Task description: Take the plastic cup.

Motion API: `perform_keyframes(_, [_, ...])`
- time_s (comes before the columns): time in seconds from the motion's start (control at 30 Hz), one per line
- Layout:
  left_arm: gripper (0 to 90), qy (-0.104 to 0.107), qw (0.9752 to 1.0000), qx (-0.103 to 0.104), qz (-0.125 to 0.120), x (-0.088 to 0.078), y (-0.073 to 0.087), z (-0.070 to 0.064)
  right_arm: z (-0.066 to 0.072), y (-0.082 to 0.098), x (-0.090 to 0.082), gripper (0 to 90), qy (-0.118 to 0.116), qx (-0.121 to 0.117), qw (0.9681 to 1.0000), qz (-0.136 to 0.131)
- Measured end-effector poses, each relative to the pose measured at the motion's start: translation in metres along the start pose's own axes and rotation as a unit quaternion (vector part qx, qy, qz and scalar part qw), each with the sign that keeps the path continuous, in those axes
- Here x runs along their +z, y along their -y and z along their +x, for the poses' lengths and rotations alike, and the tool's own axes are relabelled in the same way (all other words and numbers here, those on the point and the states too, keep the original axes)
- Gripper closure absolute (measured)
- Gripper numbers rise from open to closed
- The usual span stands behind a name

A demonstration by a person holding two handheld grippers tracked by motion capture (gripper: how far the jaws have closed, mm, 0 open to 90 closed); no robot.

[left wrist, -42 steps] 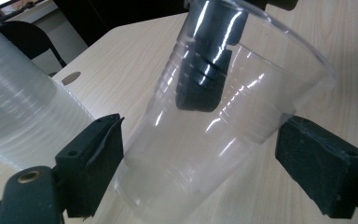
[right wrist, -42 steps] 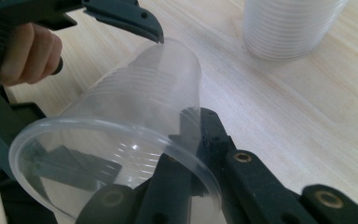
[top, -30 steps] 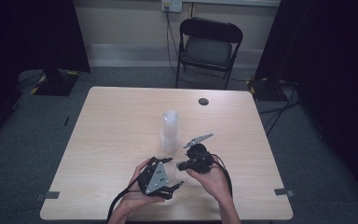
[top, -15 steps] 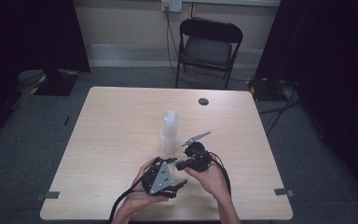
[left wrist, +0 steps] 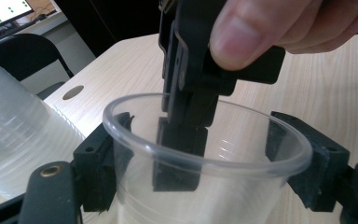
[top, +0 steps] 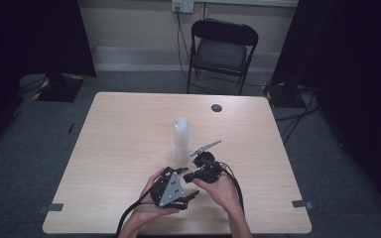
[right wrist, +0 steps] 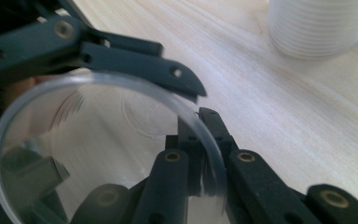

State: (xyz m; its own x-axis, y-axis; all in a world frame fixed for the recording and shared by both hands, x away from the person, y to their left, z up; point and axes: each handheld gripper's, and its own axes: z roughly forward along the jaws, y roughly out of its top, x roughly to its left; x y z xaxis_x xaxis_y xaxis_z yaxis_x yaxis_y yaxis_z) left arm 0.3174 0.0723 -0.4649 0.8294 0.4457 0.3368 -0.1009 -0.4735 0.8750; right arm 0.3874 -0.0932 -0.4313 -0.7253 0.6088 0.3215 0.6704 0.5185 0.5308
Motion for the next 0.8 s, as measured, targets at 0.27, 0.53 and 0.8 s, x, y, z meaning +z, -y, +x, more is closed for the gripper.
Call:
perform_keyframes(0.27, [24.5,-0.002,0.9999,-0.016,-0.006,-0.0004,-0.0010,0.0008,-0.0002,0.0029,0.0007,86.8,0.003,0.002,1.0000,0.002])
perform_keyframes(0.53, [24.7,0.008,0.9982,-0.057,-0.013,-0.0020,0.0010,0.0041,0.0029,0.0036,-0.0007,85.7,0.016,-0.002,0.9999,-0.001])
perform_keyframes(0.8, [24.9,0.014,0.9954,-0.091,-0.026,-0.0050,0.0051,0.0074,0.0046,0.0037,-0.0024,82.1,0.024,-0.004,0.9996,-0.015])
